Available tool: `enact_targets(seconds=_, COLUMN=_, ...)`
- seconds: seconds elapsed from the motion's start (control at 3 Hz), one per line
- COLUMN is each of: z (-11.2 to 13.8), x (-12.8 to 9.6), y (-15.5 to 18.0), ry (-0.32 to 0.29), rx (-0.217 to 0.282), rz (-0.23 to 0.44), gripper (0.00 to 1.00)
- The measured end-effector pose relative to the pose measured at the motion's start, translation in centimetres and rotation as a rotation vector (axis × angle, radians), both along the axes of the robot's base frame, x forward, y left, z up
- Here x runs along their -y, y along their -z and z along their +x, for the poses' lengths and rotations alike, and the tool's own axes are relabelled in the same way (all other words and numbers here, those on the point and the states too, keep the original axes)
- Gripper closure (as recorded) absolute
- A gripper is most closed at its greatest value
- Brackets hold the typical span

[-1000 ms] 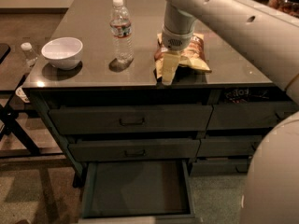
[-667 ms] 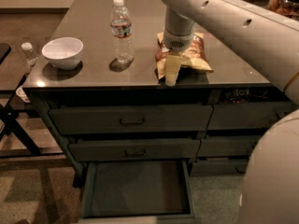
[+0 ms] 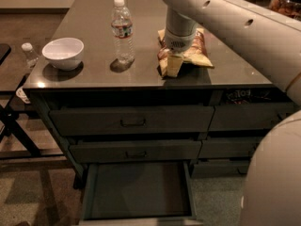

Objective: Place brown chip bag into bottom drawer

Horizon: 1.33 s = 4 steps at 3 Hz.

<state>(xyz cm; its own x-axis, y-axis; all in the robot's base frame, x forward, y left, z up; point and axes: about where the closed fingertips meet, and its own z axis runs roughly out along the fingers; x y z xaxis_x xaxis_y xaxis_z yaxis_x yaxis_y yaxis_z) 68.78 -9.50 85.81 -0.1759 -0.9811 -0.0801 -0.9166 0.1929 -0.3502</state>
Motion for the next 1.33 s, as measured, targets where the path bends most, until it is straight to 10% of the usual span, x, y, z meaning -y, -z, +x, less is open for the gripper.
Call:
enact_targets(seconds=0.67, z=0.00, x=0.00, y=0.01, ry=0.000, rx=0.000, rz=0.000, gripper=0.89)
enact_targets(seconds=1.33, z=-0.09, x=0.01, y=0.12, ry=-0.005, rx=-0.006, rz=0.000, gripper=1.00)
